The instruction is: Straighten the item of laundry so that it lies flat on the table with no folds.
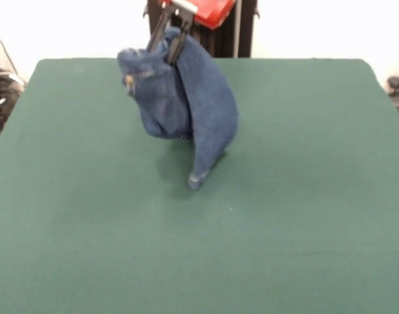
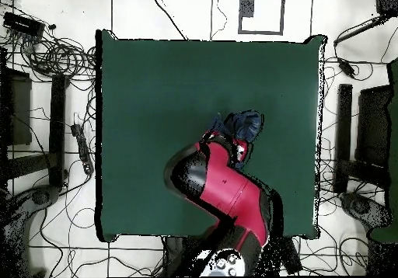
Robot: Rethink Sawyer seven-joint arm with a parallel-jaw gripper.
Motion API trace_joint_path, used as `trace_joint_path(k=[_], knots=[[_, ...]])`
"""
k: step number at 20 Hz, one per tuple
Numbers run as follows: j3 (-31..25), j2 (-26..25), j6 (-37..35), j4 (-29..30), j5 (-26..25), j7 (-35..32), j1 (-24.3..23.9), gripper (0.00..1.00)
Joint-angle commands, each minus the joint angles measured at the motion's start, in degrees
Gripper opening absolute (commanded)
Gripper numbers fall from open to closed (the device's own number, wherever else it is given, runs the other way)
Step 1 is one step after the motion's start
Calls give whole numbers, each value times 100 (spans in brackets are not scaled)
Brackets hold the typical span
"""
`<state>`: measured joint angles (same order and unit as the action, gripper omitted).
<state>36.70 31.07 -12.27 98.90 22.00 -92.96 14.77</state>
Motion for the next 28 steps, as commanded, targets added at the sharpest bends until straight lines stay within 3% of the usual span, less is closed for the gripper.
trace_joint_path(k=[1,5,6,8,10,13,15,17,19,20,24,28], knots=[[1278,-217,-1962,-746,-165,-1266,531,0],[1234,-180,-2554,-666,-160,-1466,596,0],[844,-50,-2315,-395,-2,-1567,472,0],[-725,371,-1027,572,655,-1468,-250,0],[-592,169,-1325,564,662,-1639,-144,0],[695,-306,-2721,-218,-12,-1787,501,0],[975,-405,-3029,-445,-210,-1609,537,0],[708,-426,-2416,-358,-214,-1364,280,0],[-358,-227,-993,129,86,-1082,-383,0],[-1266,-47,-81,522,209,-847,-988,0],[-2666,-271,1345,764,-224,-994,-2034,0],[-3278,-682,2123,545,-662,-1398,-2466,0]])
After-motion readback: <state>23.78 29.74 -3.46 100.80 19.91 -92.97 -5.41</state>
